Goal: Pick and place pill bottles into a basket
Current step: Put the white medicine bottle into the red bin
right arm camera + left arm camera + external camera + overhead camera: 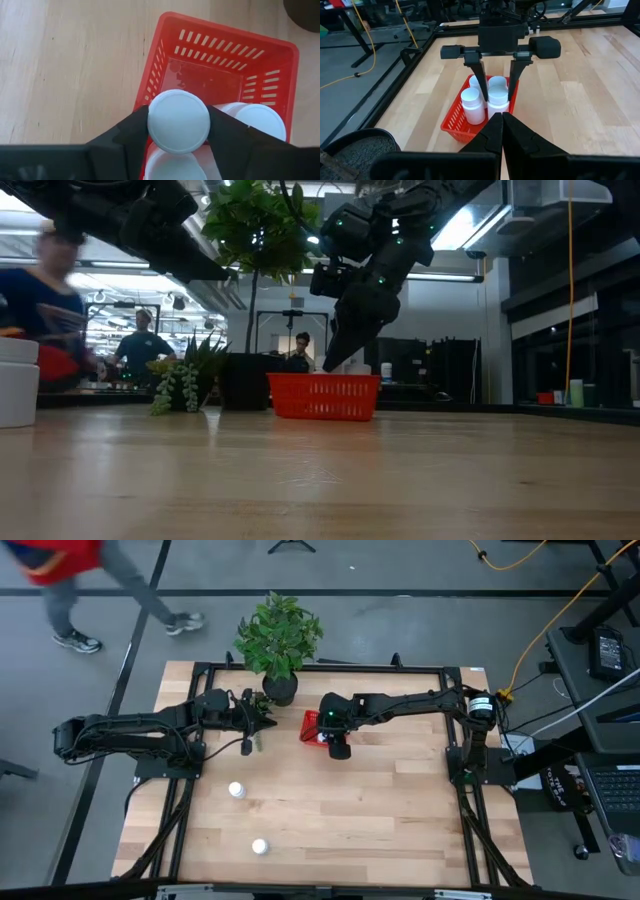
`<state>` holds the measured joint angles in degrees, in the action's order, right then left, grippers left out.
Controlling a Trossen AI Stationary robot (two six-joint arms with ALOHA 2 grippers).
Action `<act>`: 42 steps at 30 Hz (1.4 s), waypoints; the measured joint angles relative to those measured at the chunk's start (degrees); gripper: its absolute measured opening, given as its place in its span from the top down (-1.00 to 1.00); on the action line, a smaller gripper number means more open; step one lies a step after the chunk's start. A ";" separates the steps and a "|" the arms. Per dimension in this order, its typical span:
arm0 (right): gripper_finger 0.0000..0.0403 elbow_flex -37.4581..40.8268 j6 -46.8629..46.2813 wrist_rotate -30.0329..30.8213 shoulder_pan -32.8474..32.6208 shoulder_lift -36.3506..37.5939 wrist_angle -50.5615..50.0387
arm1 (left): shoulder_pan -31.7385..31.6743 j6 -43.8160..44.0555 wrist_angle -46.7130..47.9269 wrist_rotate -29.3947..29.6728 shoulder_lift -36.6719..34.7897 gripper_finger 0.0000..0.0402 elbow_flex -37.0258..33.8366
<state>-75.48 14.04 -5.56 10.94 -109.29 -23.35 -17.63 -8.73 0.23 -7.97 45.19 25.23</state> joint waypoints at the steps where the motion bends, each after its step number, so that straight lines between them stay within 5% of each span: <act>1: -0.03 0.00 0.00 0.00 0.00 0.02 0.00 | 0.00 0.00 0.00 0.00 0.02 0.99 0.00; 7: -0.21 0.00 -0.23 0.00 0.00 0.02 0.00 | 0.01 0.00 0.01 0.00 0.02 0.99 0.00; 17: -0.23 -0.62 1.31 0.09 0.02 0.33 -1.26 | 0.00 0.00 0.00 0.00 0.01 0.99 0.00; 28: -0.21 -15.09 2.08 0.10 0.02 0.44 -18.73 | 0.00 0.00 0.02 -0.01 0.00 0.99 0.00; 35: 0.13 -16.08 2.73 6.40 0.19 3.85 -19.11 | 0.00 -0.01 0.02 -0.02 0.02 0.99 0.00; 42: 0.63 -5.54 1.43 6.39 0.15 10.55 -10.07 | 0.02 -0.50 0.14 -0.51 0.00 0.99 0.00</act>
<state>-81.03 15.47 0.83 11.09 -98.75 -33.42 -17.61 -9.23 0.37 -8.47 45.19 25.23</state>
